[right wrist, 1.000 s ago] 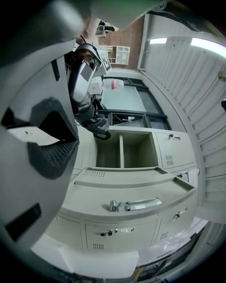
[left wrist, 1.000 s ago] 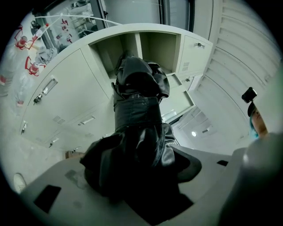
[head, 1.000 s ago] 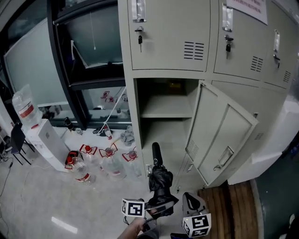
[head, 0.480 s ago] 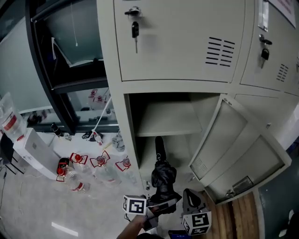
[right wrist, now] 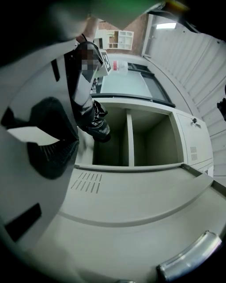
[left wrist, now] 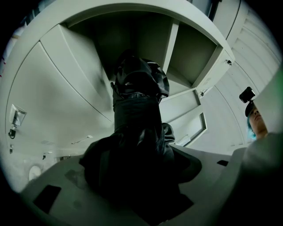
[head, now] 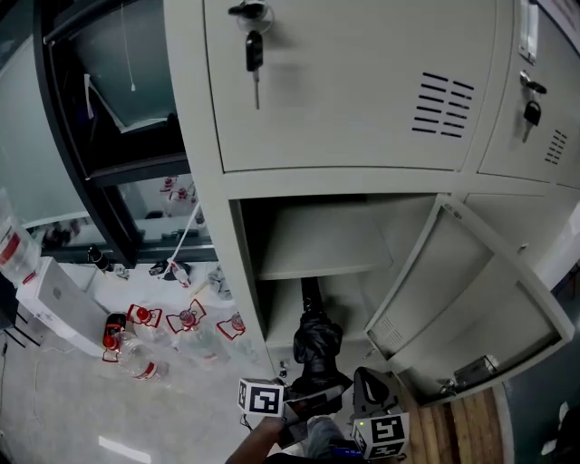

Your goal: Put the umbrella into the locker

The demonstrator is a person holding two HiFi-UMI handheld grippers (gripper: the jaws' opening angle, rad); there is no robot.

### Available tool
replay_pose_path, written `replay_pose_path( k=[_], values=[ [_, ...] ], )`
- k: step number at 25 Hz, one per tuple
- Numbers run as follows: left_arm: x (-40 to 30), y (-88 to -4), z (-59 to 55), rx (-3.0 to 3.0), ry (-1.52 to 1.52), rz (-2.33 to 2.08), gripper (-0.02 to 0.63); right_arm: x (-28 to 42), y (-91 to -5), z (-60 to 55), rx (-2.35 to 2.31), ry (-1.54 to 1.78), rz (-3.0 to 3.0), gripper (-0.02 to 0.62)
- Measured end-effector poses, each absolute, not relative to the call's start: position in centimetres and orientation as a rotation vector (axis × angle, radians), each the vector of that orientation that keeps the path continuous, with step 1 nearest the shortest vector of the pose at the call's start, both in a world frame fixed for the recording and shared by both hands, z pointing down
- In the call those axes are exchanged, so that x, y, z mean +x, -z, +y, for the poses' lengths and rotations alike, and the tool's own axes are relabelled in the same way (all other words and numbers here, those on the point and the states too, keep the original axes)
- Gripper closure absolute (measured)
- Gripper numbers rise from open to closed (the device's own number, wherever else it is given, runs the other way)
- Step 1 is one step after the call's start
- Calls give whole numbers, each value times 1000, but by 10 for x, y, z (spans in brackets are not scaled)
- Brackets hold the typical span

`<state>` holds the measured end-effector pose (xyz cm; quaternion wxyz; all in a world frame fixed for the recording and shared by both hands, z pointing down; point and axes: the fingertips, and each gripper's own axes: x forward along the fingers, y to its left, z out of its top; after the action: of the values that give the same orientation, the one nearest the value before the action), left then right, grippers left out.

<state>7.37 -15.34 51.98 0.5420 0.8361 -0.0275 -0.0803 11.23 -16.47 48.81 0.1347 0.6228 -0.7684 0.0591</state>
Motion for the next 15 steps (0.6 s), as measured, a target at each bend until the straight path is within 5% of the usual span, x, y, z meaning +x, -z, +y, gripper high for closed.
replay_pose_path(
  k=[15],
  values=[
    [84, -524, -185, 1945, 233, -75, 328, 113, -495, -198, 1753, -165, -2295, 595]
  ],
)
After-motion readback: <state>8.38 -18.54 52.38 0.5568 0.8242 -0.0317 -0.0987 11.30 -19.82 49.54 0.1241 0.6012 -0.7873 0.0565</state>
